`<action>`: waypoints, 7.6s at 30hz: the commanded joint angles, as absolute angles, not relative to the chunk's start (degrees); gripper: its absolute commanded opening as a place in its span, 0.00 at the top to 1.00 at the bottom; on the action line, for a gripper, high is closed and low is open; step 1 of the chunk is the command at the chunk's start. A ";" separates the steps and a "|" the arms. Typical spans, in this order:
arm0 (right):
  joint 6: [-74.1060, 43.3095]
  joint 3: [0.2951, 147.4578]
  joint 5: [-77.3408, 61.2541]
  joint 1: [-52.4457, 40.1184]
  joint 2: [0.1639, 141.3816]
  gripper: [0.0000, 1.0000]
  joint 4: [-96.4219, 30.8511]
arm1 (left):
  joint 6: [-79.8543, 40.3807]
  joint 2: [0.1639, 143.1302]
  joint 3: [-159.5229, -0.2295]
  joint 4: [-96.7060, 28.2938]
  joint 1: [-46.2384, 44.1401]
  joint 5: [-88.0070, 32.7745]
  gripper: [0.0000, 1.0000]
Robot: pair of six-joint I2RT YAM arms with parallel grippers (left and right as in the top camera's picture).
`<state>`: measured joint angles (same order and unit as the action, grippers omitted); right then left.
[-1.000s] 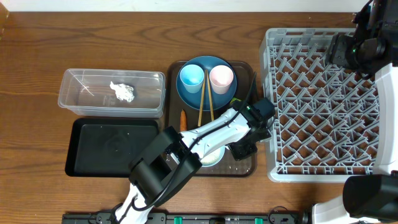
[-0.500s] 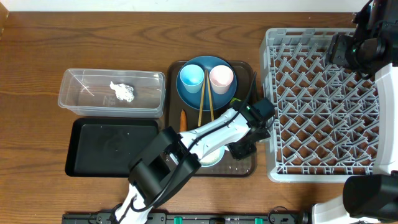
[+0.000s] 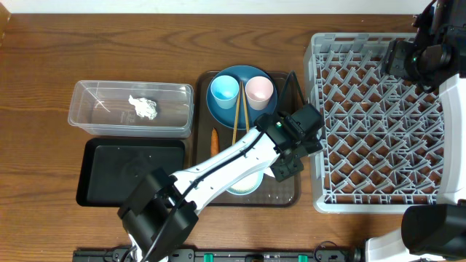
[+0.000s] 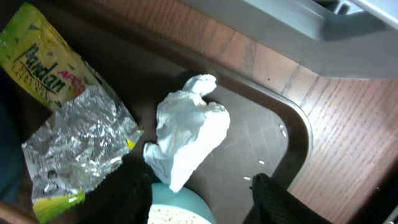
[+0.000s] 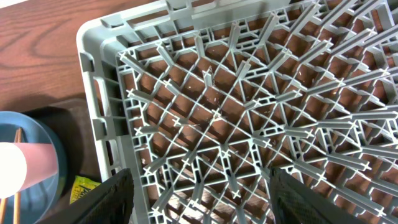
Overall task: Sort waste into correct bins and load items into the dishwasher rack
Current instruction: 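Reach the left gripper back to the second white tissue, then grasp the tissue and drop it into the clear bin, then reach the left gripper to the yellow snack wrapper and grasp it, then carry the wrapper left and release it into the clear bin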
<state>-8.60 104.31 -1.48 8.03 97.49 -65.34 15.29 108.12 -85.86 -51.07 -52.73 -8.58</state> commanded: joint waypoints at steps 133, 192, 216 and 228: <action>-9.39 105.27 -1.54 8.23 97.41 0.30 -64.29 | -4.75 107.13 -88.29 -50.63 -43.48 -5.96 0.49; -9.39 105.27 -1.54 8.23 97.41 0.29 -64.05 | -5.30 88.23 -93.10 -49.41 -29.63 0.93 0.92; -9.37 105.27 -1.52 8.23 97.41 0.28 -63.37 | -15.57 94.96 -85.45 -61.71 5.19 2.15 0.91; -9.37 105.27 -1.52 8.23 97.41 0.29 -63.37 | -15.55 98.37 -85.45 -60.84 5.19 2.20 0.50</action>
<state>-8.60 104.31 -1.50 8.03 97.49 -63.48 -15.27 99.00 -85.78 -61.10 5.06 1.72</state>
